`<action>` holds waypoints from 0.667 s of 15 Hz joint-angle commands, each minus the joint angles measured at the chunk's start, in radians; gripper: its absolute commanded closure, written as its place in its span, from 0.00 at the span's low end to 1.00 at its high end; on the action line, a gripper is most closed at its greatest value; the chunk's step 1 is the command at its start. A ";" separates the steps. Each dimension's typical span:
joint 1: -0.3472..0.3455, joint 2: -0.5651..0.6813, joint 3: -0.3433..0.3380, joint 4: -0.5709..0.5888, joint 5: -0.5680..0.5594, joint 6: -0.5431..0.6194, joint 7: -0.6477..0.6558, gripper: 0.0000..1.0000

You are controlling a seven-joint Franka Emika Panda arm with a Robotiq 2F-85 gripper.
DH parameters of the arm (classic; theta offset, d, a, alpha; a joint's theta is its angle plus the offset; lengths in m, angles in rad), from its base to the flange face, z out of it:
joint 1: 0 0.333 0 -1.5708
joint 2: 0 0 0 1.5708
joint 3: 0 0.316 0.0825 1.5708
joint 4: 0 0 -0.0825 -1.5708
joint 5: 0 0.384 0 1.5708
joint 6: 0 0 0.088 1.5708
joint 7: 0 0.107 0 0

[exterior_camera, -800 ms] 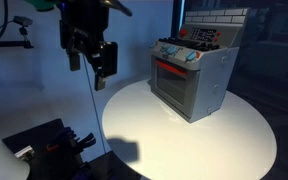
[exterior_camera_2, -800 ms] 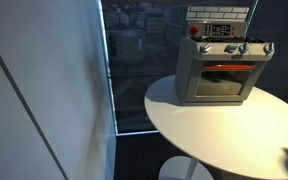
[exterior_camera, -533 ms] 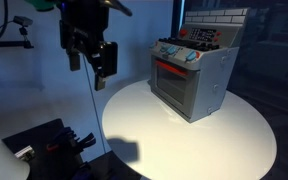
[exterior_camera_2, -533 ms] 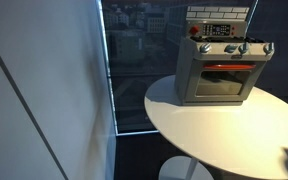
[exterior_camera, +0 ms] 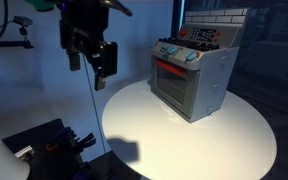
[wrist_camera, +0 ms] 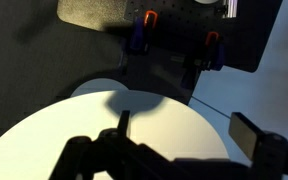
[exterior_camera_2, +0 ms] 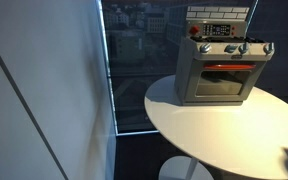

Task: Turn the far right switch on the oven to the right

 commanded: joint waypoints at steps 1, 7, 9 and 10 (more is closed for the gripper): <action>-0.024 0.009 0.022 0.003 0.020 0.027 -0.006 0.00; -0.012 0.034 0.042 0.044 0.084 0.090 0.018 0.00; -0.006 0.042 0.057 0.063 0.107 0.113 0.030 0.00; -0.004 0.048 0.066 0.075 0.117 0.123 0.036 0.00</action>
